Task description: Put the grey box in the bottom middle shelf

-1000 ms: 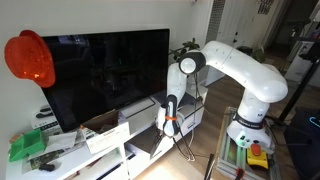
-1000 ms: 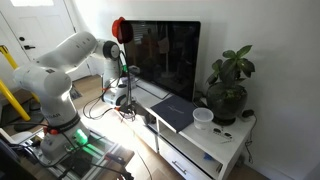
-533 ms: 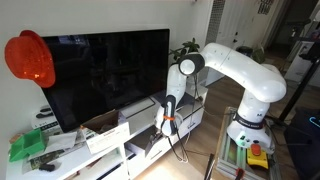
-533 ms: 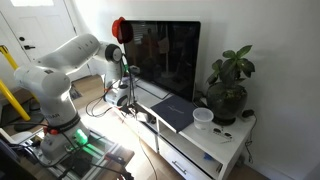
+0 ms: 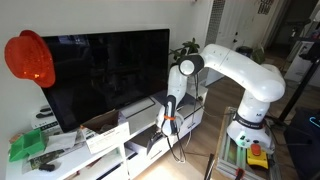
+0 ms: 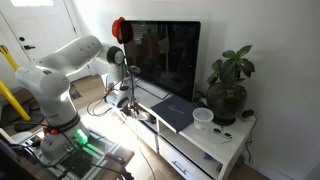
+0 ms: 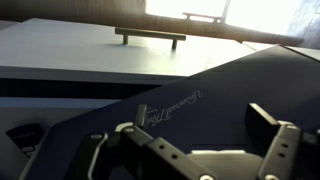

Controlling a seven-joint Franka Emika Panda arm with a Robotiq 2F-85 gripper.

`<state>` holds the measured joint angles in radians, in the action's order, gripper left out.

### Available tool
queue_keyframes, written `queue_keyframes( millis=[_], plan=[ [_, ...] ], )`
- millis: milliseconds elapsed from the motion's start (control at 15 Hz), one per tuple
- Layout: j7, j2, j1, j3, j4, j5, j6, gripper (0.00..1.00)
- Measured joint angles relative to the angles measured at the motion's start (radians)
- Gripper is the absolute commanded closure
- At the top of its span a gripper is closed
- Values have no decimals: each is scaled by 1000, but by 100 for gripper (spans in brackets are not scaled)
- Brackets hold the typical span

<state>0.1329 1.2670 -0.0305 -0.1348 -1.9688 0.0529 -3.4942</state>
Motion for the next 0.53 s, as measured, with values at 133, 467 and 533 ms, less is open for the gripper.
queue_keyframes(
  millis=[133,467,533],
  plan=[
    [0,2,-21,-29,0,-6,8,0],
    [-5,-6,-48,-98,1,-18,93,0],
    [-6,-9,-48,-107,3,-18,111,0]
  ],
)
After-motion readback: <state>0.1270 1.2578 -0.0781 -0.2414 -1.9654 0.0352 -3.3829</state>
